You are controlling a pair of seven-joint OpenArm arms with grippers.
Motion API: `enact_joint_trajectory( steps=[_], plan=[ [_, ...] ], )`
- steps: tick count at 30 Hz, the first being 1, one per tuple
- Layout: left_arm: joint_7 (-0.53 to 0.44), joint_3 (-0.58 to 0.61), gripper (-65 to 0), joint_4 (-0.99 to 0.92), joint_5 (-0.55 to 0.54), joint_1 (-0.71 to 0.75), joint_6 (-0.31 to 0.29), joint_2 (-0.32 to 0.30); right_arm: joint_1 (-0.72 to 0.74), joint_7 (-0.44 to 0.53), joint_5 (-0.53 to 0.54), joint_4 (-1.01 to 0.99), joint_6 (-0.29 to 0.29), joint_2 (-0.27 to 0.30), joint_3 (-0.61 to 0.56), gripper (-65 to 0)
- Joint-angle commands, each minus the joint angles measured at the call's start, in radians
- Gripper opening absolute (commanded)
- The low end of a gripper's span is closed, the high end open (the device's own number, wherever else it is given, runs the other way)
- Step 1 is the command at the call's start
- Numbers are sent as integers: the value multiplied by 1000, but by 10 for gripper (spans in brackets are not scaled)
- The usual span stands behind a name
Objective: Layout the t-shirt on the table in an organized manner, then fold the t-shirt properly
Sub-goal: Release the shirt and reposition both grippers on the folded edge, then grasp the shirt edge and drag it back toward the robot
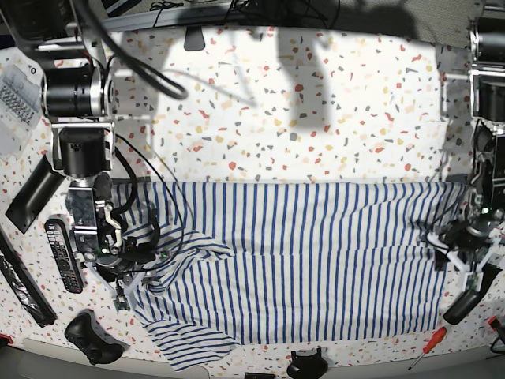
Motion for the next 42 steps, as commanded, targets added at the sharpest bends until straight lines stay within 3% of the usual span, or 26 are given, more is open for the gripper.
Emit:
enact_joint_trajectory(
  steps=[1,4,11,20,29,34,37,40,42],
  plan=[
    [-3,-5,-413,56,-25,-27,3,-19,33,23,10,37,40,9,4,-370],
    [58,-5,-413,134,-100,-27,1,-13,4,-6,48,88,112,11,4,-370],
    [63,-5,-413,139,-101,34,-13,9,-141,-2,89,195,118,14,4,-370],
    [-127,-5,-413,138,-92,240,-34,28,-409,21,135,526,118,11,80,-370],
    [-161,-5,-413,132,-48,233,-28,75,-406,39,134,522,115,11,189,-370],
    [-111,-5,-413,33,-57,183,3,78,-393,36,134,463,113,11,187,-370],
    [-69,-5,-413,-61,-102,169,0,87,-388,-13,130,430,113,11,188,-370],
    [-60,-5,-413,-120,-93,189,-12,95,-388,-119,131,431,120,13,188,-370],
    [-58,-6,-413,-118,-66,214,-11,94,-394,-137,131,437,141,20,188,-370]
  ],
)
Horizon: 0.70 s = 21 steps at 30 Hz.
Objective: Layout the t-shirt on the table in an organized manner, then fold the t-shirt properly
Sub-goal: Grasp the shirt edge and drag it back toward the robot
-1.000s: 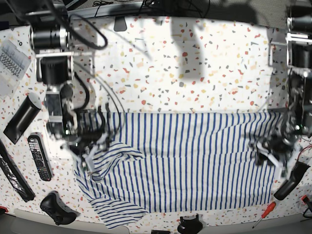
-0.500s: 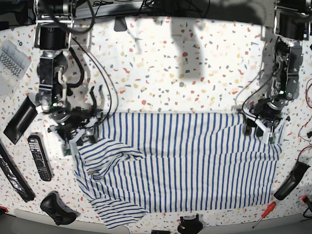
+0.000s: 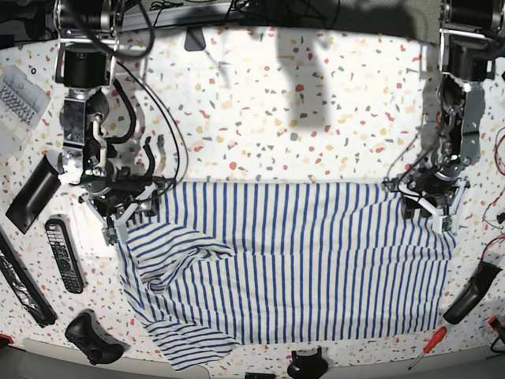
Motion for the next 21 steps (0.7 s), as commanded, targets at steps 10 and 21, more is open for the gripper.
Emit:
enact_joint_trajectory(
  steps=[10,21],
  plan=[
    [67,-3,-413,63,52,100,8,-9,-45,-15,10,52,29,26,5,-370],
    [124,-3,-413,201,82,208,8,-20,-200,-34,26,180,29,41,5,-370]
  ],
)
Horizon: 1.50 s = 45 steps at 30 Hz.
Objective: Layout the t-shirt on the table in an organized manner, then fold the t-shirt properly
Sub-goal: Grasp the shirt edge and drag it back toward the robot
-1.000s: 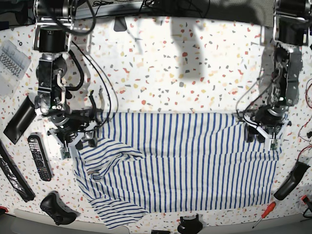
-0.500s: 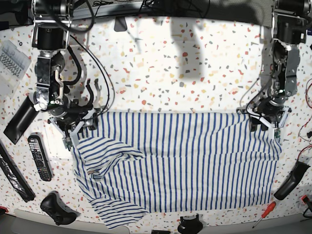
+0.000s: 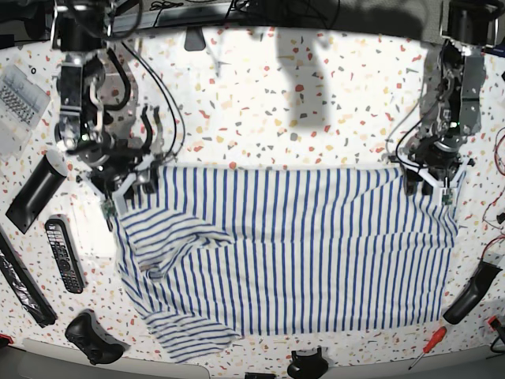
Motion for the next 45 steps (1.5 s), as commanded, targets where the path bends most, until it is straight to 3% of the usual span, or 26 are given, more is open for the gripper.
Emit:
enact_joint_trajectory(
  steps=[1,12,14,17,26,31,36,40,45],
  plan=[
    [101,5,-413,13,32,28,-4,-10,-18,-28,6,37,6,18,6,-370],
    [146,4,-413,218,81,215,39,-59,-235,-77,117,284,8,24,227,-370],
    [146,4,-413,255,80,256,53,-61,-270,-77,143,310,35,24,254,-370],
    [138,4,-413,303,82,312,63,-57,-318,-76,166,334,68,24,264,-370],
    [108,4,-413,330,140,349,77,-55,-306,13,274,414,75,24,265,-370],
    [108,4,-413,330,140,350,79,-55,-209,48,198,362,74,2,210,-370],
    [110,4,-413,330,141,350,79,-55,-124,6,68,184,74,-6,74,-370],
    [129,4,-413,335,141,353,79,-55,-153,-31,52,185,74,-6,47,-370],
    [140,4,-413,354,142,356,79,-56,-252,-31,57,245,74,-6,93,-370]
  ],
)
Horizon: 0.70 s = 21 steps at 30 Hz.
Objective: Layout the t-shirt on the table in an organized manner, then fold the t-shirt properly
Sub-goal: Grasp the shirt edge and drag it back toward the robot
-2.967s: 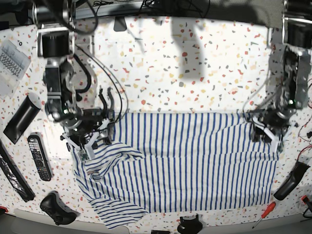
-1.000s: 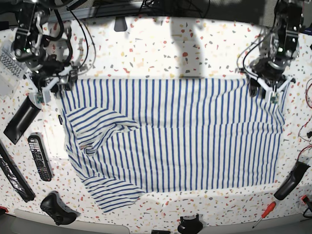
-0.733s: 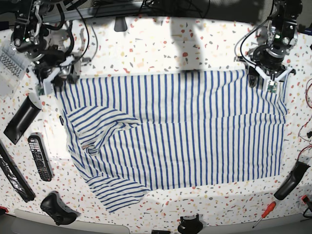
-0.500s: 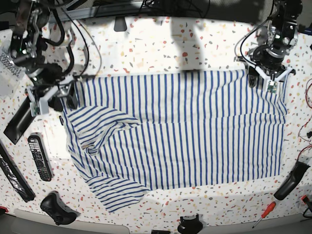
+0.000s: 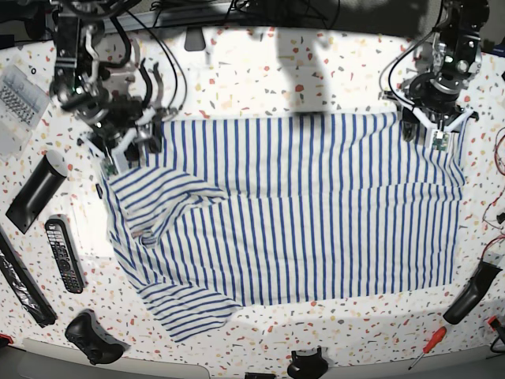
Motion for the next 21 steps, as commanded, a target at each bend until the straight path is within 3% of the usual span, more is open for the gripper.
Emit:
enact_joint_trajectory(
  steps=[1,11,15,21],
  plan=[
    [71,1,-413,4,16,14,-2,-8,-23,-8,6,26,4,11,14,-370],
    [76,1,-413,100,122,148,3,-8,-241,-17,9,190,3,11,72,-370],
    [79,1,-413,140,126,214,66,-8,-323,-35,18,249,3,11,73,-370],
    [79,1,-413,218,212,307,90,-8,-413,-38,17,304,3,11,73,-370]
  ],
)
